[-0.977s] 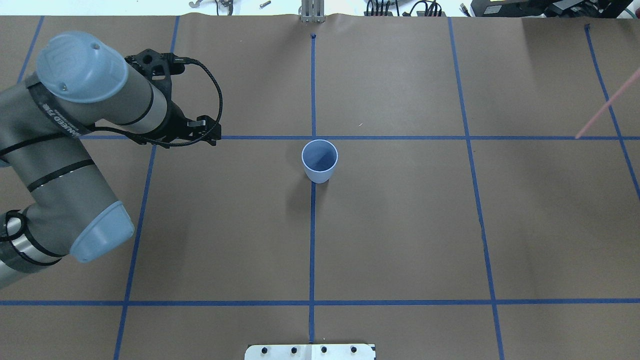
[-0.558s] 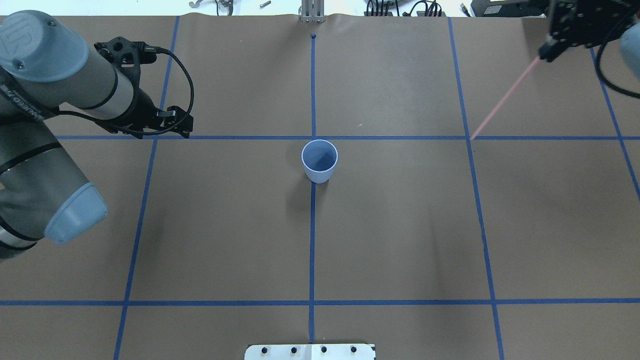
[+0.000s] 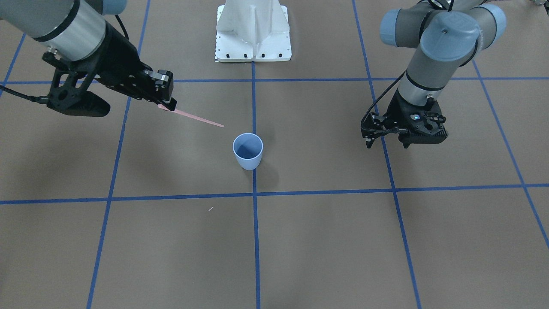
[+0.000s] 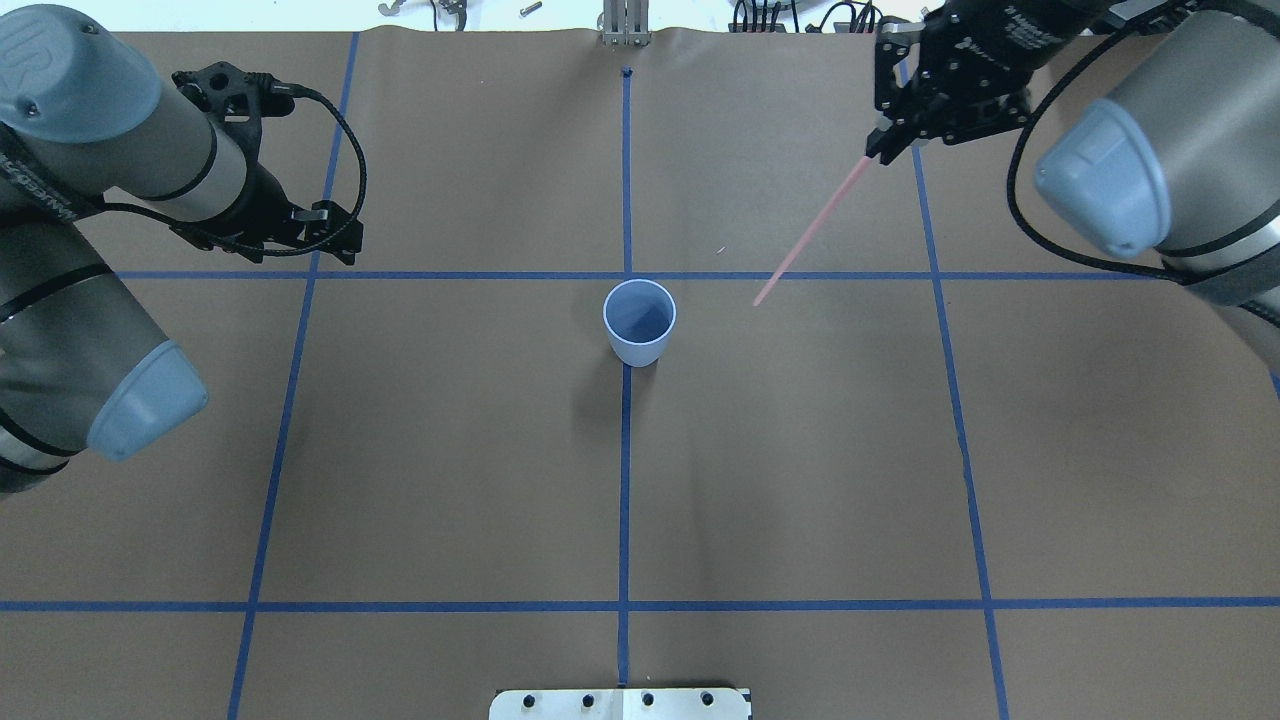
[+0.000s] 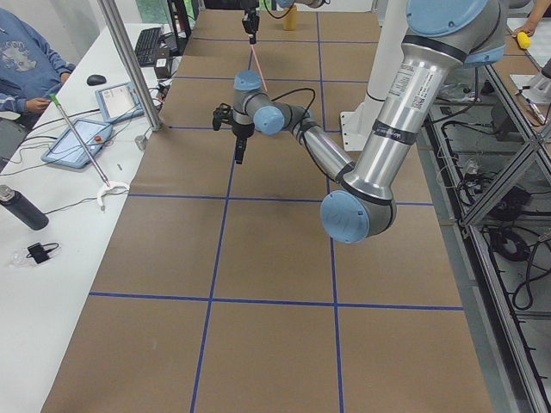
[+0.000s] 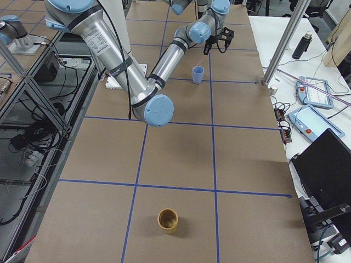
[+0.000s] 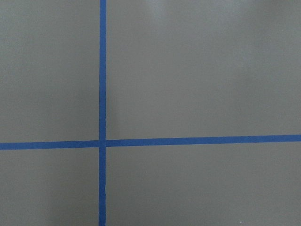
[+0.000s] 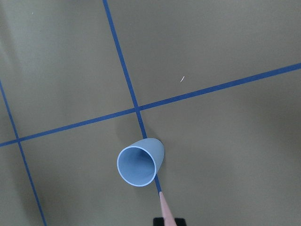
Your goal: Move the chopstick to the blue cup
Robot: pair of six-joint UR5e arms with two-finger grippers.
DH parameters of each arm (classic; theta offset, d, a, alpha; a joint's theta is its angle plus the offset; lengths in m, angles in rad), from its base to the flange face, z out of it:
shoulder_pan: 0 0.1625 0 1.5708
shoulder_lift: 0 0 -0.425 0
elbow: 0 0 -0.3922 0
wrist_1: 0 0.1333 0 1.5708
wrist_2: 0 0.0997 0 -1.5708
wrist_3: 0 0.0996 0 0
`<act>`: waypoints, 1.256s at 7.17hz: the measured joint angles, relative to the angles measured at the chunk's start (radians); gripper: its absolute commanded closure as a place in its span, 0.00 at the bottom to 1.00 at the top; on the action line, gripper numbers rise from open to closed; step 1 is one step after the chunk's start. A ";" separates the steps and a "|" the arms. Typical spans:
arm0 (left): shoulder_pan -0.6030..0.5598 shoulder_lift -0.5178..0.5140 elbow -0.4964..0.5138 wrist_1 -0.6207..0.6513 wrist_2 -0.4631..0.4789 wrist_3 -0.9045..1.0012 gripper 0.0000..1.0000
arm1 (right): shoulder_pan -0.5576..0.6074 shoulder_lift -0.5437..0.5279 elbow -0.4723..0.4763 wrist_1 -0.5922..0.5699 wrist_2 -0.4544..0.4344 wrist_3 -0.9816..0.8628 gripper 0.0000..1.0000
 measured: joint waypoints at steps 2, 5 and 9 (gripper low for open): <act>0.000 0.000 0.007 -0.007 0.000 -0.001 0.02 | -0.051 0.009 -0.047 0.065 -0.047 0.019 1.00; 0.001 -0.002 0.011 -0.008 0.000 -0.001 0.02 | -0.064 0.015 -0.071 0.098 -0.056 0.036 1.00; 0.001 -0.001 0.013 -0.009 0.000 -0.001 0.02 | -0.051 0.027 -0.074 0.100 -0.048 0.042 1.00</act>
